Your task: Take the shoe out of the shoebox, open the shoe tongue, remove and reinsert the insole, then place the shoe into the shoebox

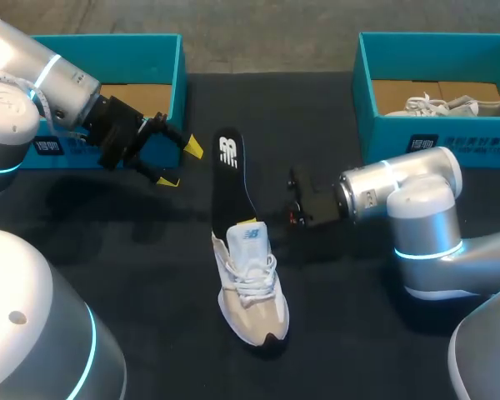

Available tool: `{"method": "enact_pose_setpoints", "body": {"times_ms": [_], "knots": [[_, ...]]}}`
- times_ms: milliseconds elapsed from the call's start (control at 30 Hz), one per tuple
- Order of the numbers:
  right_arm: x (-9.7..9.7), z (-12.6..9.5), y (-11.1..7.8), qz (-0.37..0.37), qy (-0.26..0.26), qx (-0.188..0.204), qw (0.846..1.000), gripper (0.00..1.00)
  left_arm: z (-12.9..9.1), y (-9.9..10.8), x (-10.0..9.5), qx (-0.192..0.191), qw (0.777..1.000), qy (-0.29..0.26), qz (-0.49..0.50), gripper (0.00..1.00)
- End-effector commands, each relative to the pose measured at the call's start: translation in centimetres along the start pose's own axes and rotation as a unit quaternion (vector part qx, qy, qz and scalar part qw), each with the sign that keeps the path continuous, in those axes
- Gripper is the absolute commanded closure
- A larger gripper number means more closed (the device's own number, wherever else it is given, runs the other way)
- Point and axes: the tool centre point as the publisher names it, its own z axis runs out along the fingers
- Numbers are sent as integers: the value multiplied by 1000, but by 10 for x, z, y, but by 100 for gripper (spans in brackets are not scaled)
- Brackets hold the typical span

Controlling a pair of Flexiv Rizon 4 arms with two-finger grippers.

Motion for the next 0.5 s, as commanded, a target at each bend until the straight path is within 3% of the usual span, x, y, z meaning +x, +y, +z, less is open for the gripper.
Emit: {"method": "enact_pose_setpoints", "body": {"times_ms": [33, 267, 500], "knots": [[3, 1, 1, -2, -7, 1, 1000, 65, 0, 0, 0, 0, 1000, 1, 0, 0], [3, 1, 1, 1, -18, 3, 1000, 64, 0, 0, 0, 0, 1000, 1, 0, 0], [6, -2, 2, -6, -33, 6, 999, 52, 0, 0, 0, 0, 1000, 1, 0, 0]]}}
